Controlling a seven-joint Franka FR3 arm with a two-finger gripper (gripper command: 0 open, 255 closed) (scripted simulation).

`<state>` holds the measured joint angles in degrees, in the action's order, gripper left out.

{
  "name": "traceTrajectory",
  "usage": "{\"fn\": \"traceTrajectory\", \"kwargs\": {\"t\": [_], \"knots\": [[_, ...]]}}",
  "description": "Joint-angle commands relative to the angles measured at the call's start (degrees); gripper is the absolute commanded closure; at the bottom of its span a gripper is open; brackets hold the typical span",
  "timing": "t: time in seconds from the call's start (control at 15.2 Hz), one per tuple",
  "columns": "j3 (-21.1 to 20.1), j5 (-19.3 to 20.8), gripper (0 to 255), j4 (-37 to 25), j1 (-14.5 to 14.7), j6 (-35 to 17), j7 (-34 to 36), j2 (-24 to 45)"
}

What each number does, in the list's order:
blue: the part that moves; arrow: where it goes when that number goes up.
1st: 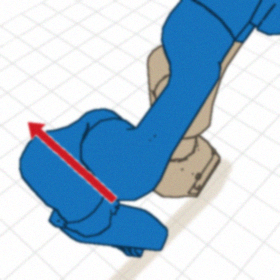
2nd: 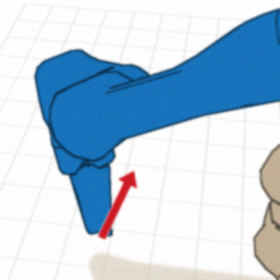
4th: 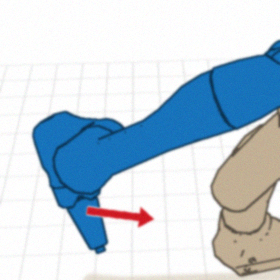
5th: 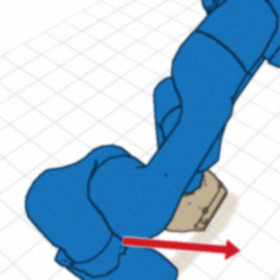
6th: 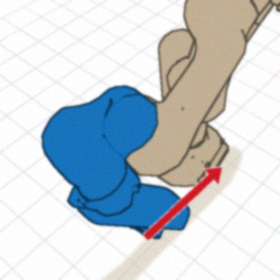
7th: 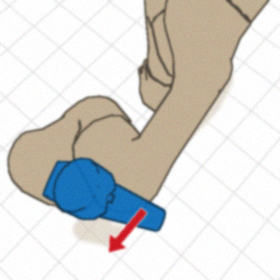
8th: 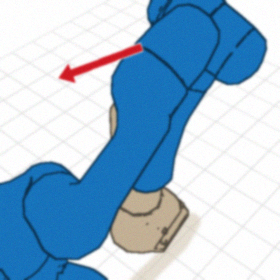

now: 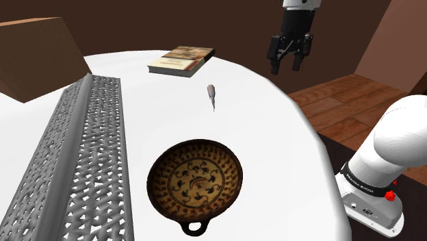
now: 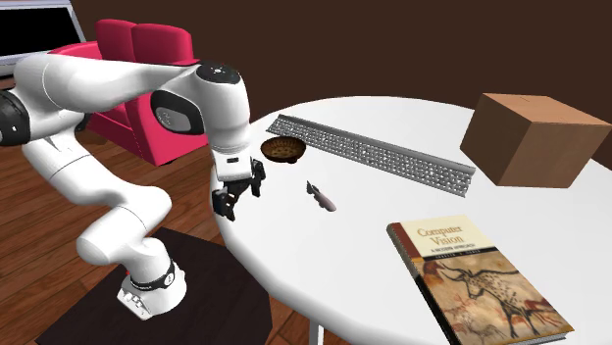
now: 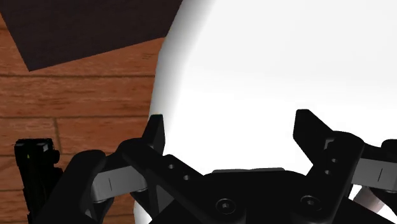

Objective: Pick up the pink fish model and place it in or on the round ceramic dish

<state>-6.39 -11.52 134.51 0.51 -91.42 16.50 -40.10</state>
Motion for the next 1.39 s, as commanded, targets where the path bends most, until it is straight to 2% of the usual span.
{"fn": "traceTrajectory", "kwargs": {"t": [0.0, 0.26, 0.53, 0.79, 0.99, 1.32], "knots": [[-2.79, -1.72, 0, -0.94, 0.09, -2.39, 4.52, 2.18], [-7.98, -3.79, 0, -4.16, -0.18, -6.80, 12.92, 7.55], [-12.96, -4.20, 0, -8.74, -0.91, -10.97, 21.48, 14.08], [-17.67, -2.60, 0, -14.65, -1.92, -14.58, 30.45, 21.65], [-20.89, 0.11, 0, -19.97, -2.54, -16.71, 37.60, 28.04], [-21.42, 0.38, 0, -17.82, -2.31, -19.88, 38.14, 29.04]]}}
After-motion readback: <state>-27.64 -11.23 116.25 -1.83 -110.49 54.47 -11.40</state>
